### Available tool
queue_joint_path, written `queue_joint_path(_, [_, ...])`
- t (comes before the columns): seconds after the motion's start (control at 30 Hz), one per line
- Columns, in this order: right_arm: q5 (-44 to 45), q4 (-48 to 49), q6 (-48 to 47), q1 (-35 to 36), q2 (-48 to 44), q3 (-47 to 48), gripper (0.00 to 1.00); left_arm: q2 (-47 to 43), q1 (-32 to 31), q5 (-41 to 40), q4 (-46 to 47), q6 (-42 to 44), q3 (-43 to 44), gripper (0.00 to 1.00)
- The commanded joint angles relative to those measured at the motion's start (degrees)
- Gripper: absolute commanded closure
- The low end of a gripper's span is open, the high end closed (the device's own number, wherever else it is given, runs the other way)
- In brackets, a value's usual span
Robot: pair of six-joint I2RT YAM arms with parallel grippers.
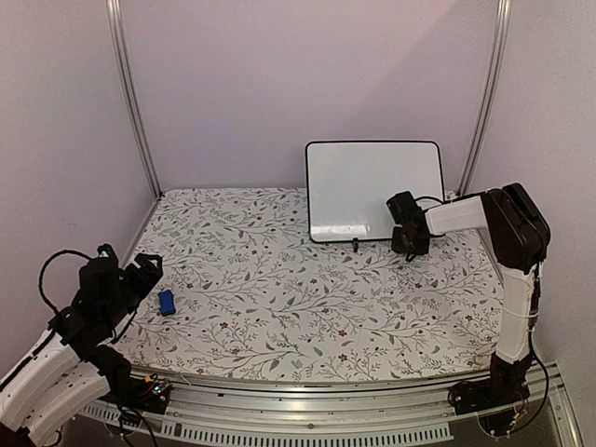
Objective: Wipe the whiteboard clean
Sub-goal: Move the whiteboard to the center of the board, then reset both arms
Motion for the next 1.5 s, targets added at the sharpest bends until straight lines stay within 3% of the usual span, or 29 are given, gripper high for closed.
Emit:
queue_joint_path(0.0, [-0.26,-0.36,-4.30,-2.07,1.55,-0.76,0.52,-0.20,-0.66,0.84,-0.75,-0.41,-0.73,0.07])
queue_joint_path(0.17, [-4.15,-0.54,-3.82,-1.18,-4.02,-6.03,0.32,-0.47,-1.14,0.87,-1.47,-0.54,-0.14,0.07])
queue_joint_path(0.33, [-5.25,-2.27,-1.57,4.82,-15.78,-14.52,0.03,-0.66,-1.80,1.94,-1.92,0.07,0.63,0.06])
queue_joint_path(0.37, [-6.59,-2.61,-1.42,6.52,-18.18,-15.62,0.01,-0.51,-1.94,2.93,-1.35,1.20,1.05,0.04])
queue_joint_path(0.47, [-9.79,-6.24,-2.96,13.43,-27.27,-16.03,0.01,2.18,-2.86,7.88,2.25,7.86,3.28,0.00])
queue_joint_path(0.6, [-13.89,-8.38,-4.73,20.57,-38.03,-15.43,0.01,12.98,-6.27,12.04,2.24,16.01,9.85,0.00])
queue_joint_path(0.87, [-34.63,0.40,-13.30,21.91,-63.35,-22.05,0.01,28.57,-27.84,5.55,4.03,30.95,23.91,0.00])
queue_joint_path(1.13, [-52.29,0.74,-18.28,23.38,-75.29,-26.40,0.01,24.62,-33.46,24.11,6.61,40.05,24.98,0.00])
queue_joint_path(1.47, [-54.29,-0.55,-23.92,23.47,-79.42,-28.14,0.01,23.73,-33.87,30.63,-2.35,46.10,28.61,0.00])
